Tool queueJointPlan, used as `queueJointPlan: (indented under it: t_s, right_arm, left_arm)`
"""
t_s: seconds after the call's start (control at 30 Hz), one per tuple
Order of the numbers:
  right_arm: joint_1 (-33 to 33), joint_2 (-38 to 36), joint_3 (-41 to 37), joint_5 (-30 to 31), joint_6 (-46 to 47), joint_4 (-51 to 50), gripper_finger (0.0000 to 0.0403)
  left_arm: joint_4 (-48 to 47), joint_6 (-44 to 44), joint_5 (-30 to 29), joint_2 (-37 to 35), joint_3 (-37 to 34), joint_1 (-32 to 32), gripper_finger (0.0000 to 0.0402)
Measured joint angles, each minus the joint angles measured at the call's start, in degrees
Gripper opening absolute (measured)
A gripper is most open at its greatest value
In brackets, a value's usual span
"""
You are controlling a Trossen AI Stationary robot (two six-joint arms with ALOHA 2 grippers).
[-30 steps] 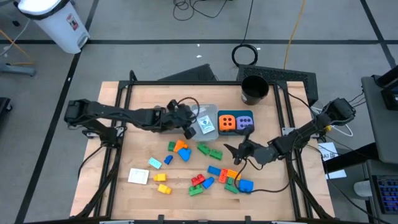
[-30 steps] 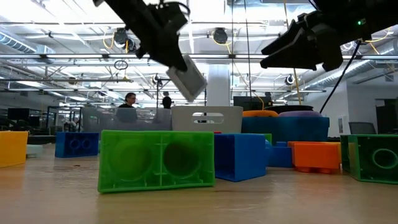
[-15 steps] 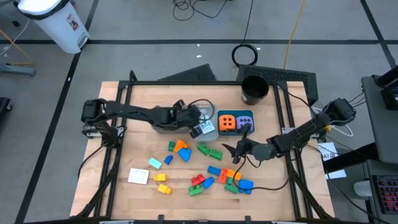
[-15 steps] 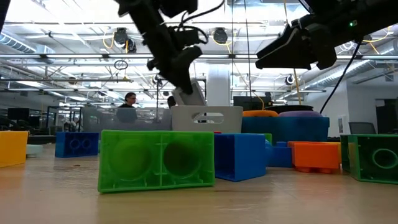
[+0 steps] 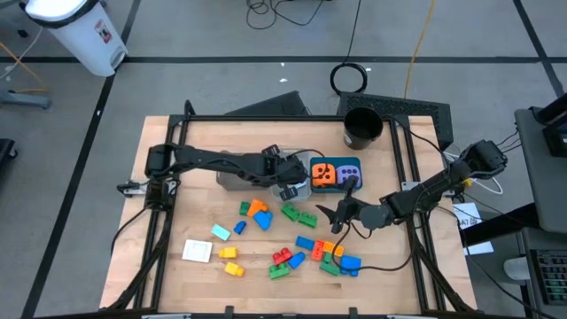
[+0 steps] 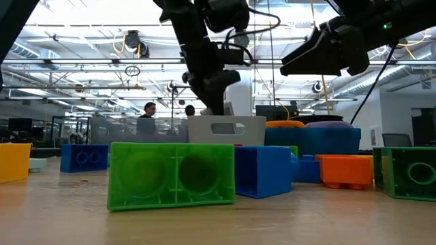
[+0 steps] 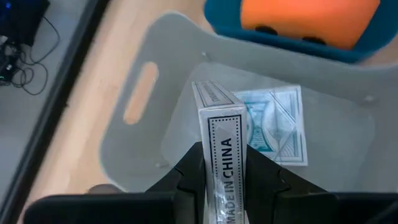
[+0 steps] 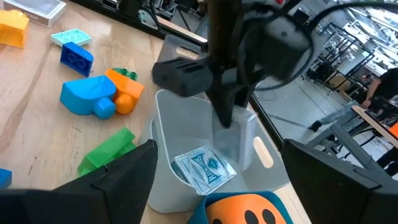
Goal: Pick & Place Toys
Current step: Put the black playing card box into the gray bin
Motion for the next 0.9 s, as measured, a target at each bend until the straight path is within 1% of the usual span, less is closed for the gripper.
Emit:
queueJointPlan:
  t_s: [0.13,0.17,0.37,0.53,0.7,0.83,0.9]
  right_arm:
    - [0.0,0.0,0.0,0.0,-0.02,-0.14,0.0331]
    - [0.0,0.0,0.0,0.0,0.0,-0.16,0.0331]
    - [0.0,0.0,0.0,0.0,-0.01,-0.57,0.0331]
    - [0.0,0.0,0.0,0.0,0.0,-0.57,0.0331]
    - [0.0,0.0,0.0,0.0,0.0,-0.57,0.0331]
    - [0.02,0.0,0.0,-0.02,0.0,-0.57,0.0331]
    - [0.02,0.0,0.0,0.0,0.0,-0.57,0.0331]
  left_arm:
    - [0.01,-0.13,0.62,0.3,0.02,0.0,0.0074]
    - [0.04,-0.18,0.62,0.3,0.02,0.0,0.008]
    - [0.52,-1.51,0.79,0.3,0.02,0.0,0.016]
    - [0.87,-1.56,3.88,0.3,0.02,0.0,0.0204]
    - [2.04,-1.58,4.16,0.3,0.02,0.0,0.0224]
    - [3.45,-2.1,4.18,0.3,0.02,0.0,0.0227]
    - [3.69,-4.28,4.64,0.3,0.02,0.0,0.0227]
